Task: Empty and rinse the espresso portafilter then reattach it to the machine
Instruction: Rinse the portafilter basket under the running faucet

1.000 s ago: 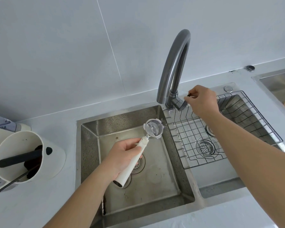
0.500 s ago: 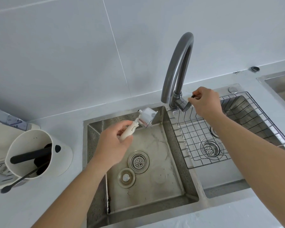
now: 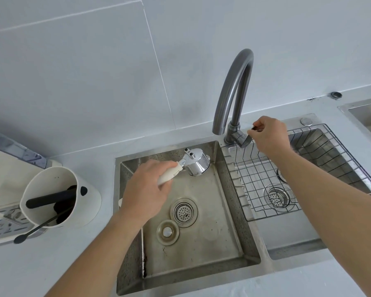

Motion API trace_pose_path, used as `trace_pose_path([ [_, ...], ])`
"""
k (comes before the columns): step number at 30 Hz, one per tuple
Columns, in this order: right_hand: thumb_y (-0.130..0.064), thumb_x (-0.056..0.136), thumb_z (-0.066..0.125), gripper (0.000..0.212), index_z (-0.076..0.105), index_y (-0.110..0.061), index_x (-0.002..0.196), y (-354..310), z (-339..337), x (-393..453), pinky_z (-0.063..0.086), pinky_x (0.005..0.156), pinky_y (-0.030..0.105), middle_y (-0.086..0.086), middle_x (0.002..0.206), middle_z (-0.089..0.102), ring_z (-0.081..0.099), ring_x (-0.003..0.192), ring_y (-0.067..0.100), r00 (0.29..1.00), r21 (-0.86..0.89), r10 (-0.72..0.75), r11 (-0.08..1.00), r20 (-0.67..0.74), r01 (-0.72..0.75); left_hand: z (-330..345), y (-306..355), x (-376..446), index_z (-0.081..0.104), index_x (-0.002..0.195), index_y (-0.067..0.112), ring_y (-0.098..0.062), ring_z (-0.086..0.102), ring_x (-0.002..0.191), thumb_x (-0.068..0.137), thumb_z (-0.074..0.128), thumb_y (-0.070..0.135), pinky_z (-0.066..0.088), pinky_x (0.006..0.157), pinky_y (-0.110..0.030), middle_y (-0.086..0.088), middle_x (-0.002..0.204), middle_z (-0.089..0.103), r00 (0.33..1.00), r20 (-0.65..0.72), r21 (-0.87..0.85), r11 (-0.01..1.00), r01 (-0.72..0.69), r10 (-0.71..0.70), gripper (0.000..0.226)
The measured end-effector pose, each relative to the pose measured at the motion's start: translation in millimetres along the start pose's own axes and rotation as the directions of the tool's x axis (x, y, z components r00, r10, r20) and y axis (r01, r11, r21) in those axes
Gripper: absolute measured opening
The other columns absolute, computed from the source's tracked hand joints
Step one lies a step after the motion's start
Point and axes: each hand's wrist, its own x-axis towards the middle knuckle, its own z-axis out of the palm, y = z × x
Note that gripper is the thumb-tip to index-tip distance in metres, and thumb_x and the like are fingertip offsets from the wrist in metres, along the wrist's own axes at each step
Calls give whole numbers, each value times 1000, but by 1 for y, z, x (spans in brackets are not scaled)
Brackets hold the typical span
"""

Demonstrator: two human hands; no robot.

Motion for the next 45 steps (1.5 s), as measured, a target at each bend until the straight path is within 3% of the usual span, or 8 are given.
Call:
trace_pose_path([
  [17,-18,86,68,22,68,-8,106,1,0,-1,55,69,33,12,96,72,66,86,28,1000,10,-11,1000,-3,11,8,-10,-11,65,119,32,-16,54,97,84,66,11,45,77,-30,10,107,59,996,91,137,991,0,-13,41],
  [24,-20,90,63,23,64,-8,110,1,-1,-3,46,67,29,14,103,71,61,83,25,999,-67,-28,997,35,31,4,7,-10,67,105,43,-4,58,83,79,72,9,49,71,-19,17,96,63,985,58,-183,969,168,-160,43],
  [27,-19,94,58,32,63,-8,123,0,-5,-8,44,72,26,12,114,70,61,89,23,999,-14,4,1000,44,-4,3,18,-12,66,96,49,-4,63,78,78,72,12,48,61,-10,12,91,69,935,149,-339,871,355,-323,41],
  [30,-20,96,53,43,54,-14,138,-1,-9,-21,45,80,26,12,129,65,62,106,23,997,53,32,998,64,-35,4,21,-20,69,103,38,-19,69,79,83,68,12,53,65,-24,5,89,74,857,243,-471,717,514,-454,32],
  [33,-24,97,52,47,46,-19,144,-4,-12,-42,46,74,23,13,138,57,60,112,25,995,46,50,997,80,-54,8,28,-32,71,107,19,-28,69,73,89,63,6,57,73,-41,-11,84,75,731,379,-695,347,630,-568,24],
  [35,-26,97,53,47,47,-19,143,-6,-15,-61,47,70,21,11,141,56,61,102,22,993,54,72,996,92,-77,9,32,-37,70,105,11,-26,67,70,90,61,5,57,71,-38,-17,84,73,692,433,-759,181,626,-577,18],
  [39,-26,95,56,41,56,-18,135,-7,-12,-108,47,97,33,3,132,63,59,114,18,985,104,72,991,157,-89,7,32,-42,71,105,10,-24,63,70,89,62,7,51,62,-31,-13,80,74,679,452,-763,144,630,-579,18],
  [45,-21,91,65,20,70,-20,110,-21,-2,-173,53,93,32,-3,99,75,70,96,16,928,397,116,880,354,-262,4,32,-48,72,108,23,-24,57,60,85,67,12,51,56,-36,-8,85,66,696,497,-745,156,649,-519,25],
])
